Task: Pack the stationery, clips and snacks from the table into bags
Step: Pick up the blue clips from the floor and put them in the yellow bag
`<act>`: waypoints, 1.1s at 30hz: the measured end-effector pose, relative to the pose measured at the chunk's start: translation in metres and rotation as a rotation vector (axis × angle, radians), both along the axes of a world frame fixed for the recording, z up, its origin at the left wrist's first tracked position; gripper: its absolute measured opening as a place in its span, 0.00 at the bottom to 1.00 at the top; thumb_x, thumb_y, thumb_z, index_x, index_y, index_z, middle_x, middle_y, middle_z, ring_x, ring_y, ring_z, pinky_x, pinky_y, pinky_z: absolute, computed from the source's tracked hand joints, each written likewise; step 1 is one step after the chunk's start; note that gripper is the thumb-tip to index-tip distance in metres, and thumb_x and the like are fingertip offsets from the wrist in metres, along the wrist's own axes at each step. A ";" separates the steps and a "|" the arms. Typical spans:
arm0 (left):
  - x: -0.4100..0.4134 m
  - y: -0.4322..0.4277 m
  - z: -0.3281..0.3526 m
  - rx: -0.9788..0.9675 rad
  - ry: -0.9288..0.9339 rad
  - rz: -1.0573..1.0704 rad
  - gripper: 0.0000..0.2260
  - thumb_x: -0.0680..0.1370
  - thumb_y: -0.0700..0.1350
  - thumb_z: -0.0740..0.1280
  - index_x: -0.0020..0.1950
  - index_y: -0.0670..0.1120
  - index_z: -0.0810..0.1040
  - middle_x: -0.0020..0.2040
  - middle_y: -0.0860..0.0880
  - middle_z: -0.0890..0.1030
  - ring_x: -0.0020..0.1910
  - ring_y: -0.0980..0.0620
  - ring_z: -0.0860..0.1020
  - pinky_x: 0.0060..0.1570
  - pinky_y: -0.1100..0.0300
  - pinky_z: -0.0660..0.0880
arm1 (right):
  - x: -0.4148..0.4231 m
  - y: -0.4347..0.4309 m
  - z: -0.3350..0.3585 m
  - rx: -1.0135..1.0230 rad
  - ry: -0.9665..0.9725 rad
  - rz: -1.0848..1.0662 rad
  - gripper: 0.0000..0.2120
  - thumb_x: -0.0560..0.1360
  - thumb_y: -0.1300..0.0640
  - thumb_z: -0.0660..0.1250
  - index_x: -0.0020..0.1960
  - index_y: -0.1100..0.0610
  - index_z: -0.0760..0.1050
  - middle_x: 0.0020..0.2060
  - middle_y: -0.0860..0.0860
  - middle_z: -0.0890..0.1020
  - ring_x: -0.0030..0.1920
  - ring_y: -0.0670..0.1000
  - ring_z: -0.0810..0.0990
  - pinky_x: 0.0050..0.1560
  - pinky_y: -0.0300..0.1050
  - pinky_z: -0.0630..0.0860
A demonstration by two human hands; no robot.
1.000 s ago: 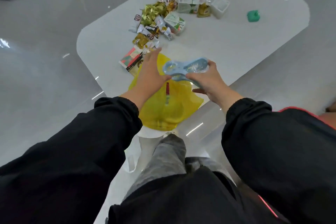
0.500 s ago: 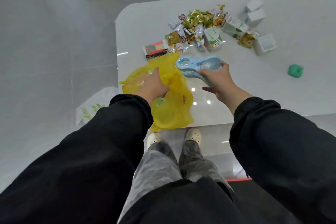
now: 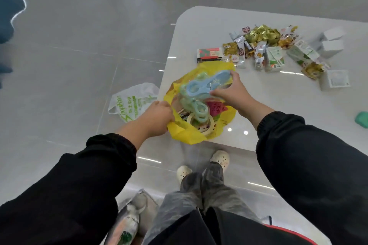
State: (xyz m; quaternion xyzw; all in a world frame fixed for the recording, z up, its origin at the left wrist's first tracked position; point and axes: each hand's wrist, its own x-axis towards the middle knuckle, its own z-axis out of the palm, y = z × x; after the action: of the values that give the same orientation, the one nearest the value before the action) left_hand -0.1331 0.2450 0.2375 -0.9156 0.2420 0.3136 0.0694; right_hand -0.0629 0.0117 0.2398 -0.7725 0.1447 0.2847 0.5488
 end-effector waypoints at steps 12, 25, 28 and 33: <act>-0.032 0.025 -0.012 -0.473 -0.403 0.617 0.09 0.66 0.28 0.67 0.40 0.39 0.84 0.60 0.37 0.77 0.60 0.34 0.72 0.55 0.46 0.71 | -0.037 0.079 -0.058 0.029 0.429 -0.244 0.36 0.70 0.45 0.70 0.71 0.57 0.60 0.64 0.55 0.71 0.59 0.59 0.74 0.51 0.54 0.78; -0.027 0.035 -0.023 -0.617 -0.257 1.190 0.19 0.72 0.27 0.60 0.58 0.38 0.80 0.63 0.43 0.76 0.62 0.43 0.73 0.59 0.59 0.68 | -0.028 0.068 -0.064 -0.375 0.017 0.202 0.10 0.76 0.55 0.60 0.40 0.60 0.72 0.36 0.55 0.79 0.37 0.58 0.79 0.35 0.46 0.70; -0.020 0.028 -0.037 -0.761 -0.135 1.497 0.18 0.72 0.30 0.62 0.58 0.44 0.79 0.56 0.44 0.79 0.51 0.43 0.78 0.52 0.49 0.78 | -0.021 0.055 -0.060 -0.447 -0.179 0.233 0.08 0.76 0.55 0.62 0.48 0.60 0.74 0.41 0.54 0.79 0.40 0.56 0.78 0.39 0.49 0.76; 0.000 0.011 -0.059 -1.163 -0.097 2.089 0.10 0.76 0.40 0.61 0.52 0.48 0.79 0.57 0.47 0.78 0.57 0.43 0.77 0.53 0.53 0.77 | 0.009 0.031 -0.061 -0.577 -0.398 0.166 0.27 0.76 0.49 0.66 0.69 0.60 0.66 0.67 0.57 0.68 0.68 0.56 0.65 0.66 0.49 0.65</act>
State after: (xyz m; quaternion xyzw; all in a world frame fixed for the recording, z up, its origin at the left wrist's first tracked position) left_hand -0.1335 0.2564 0.1789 -0.5747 -0.5162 0.0271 -0.6344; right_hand -0.0543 0.0422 0.1789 -0.9451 0.0461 0.1197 0.3007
